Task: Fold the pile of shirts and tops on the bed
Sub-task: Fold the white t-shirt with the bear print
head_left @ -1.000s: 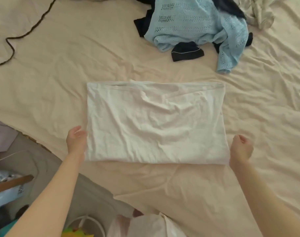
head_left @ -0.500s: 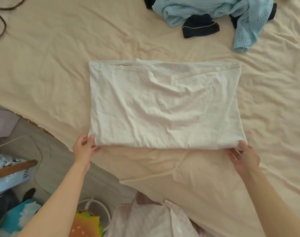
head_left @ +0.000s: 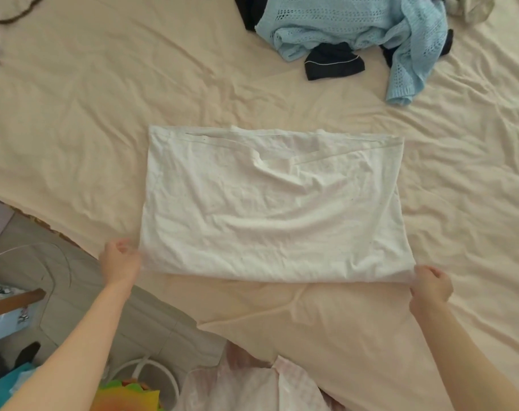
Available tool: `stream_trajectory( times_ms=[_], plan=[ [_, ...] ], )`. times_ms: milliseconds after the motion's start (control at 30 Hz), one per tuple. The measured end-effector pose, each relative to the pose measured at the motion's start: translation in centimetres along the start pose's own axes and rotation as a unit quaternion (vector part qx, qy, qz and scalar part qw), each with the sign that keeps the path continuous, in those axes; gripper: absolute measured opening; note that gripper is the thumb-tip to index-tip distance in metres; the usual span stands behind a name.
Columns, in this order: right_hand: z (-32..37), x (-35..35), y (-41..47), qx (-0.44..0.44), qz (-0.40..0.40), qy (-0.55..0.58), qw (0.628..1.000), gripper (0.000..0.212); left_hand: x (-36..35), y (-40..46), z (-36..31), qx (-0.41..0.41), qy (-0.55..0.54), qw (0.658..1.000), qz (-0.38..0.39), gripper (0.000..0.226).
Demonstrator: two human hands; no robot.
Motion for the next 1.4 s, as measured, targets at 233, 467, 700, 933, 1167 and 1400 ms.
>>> stream_trajectory(
  times_ms=[233, 467, 700, 933, 1167, 1400],
  plan=[
    [9.4, -8.8, -4.7, 0.387, 0.028, -0.264, 0.883, 0.039, -4.4, -0.5, -14.2, -0.390, 0.143, 0.910, 0.009, 0.039],
    [16.0, -17.3, -2.9, 0.608, 0.060, -0.319, 0.725, 0.041, -9.8, 5.1, -20.2, -0.462, 0.238, 0.854, 0.009, 0.046],
    [16.9, -17.1, 1.8, 0.377, 0.046, -0.168, 0.910, 0.049, -8.0, 8.2, -20.4, -0.422, 0.254, 0.870, -0.031, 0.036],
    [16.4, -16.7, 2.5, 0.120, 0.106, 0.027, 0.987, 0.023, -7.1, 9.3, -20.5, -0.385, 0.247, 0.889, -0.011, 0.037],
    [16.4, -16.5, 2.0, 0.034, 0.091, 0.126, 0.987, 0.028, -7.1, 9.6, -20.9, -0.373, 0.239, 0.896, 0.005, 0.017],
    [16.5, -16.5, 2.4, 0.072, 0.122, 0.047, 0.989, 0.036, -4.3, 10.5, -21.4, -0.292, 0.078, 0.953, -0.021, 0.017]
  ],
)
Point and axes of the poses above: each hand's wrist, its own y-axis towards the middle knuckle, its own x-axis out of the back of the hand, z = x × y, the point moved 3 cm from there along y, towards the middle knuckle, and after that the axes turned 5 degrees about -z, right-handed, at the moved point
